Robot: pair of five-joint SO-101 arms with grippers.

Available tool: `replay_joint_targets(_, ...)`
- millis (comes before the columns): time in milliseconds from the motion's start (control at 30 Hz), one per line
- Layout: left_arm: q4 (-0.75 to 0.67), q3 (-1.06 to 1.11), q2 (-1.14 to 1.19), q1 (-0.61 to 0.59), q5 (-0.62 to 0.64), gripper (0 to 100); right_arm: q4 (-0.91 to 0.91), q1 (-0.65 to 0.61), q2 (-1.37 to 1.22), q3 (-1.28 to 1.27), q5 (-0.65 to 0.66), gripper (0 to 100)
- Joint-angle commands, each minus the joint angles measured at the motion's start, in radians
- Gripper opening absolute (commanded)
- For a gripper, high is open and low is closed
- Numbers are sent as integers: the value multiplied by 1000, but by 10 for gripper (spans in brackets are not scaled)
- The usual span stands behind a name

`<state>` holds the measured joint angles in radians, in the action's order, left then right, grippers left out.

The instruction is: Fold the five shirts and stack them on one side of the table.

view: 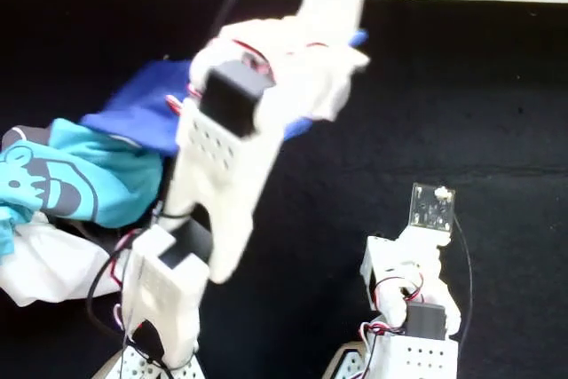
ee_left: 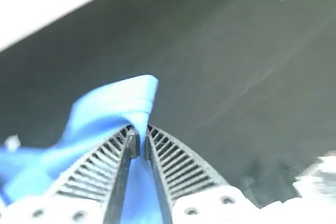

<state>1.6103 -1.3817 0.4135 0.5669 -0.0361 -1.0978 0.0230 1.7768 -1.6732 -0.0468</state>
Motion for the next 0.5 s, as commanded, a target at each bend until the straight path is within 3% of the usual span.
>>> replay_joint_targets(0, -83, -54, -19, 84, 8, 9, 10, 12, -4, -137, 8, 285)
replay_joint_targets(167, -46, -33, -16, 104, 8, 13, 10, 12, -4, -137, 8, 285)
replay_joint_targets(467, 107, 148, 31, 44, 11, 180, 10, 12, -4, -137, 11, 285)
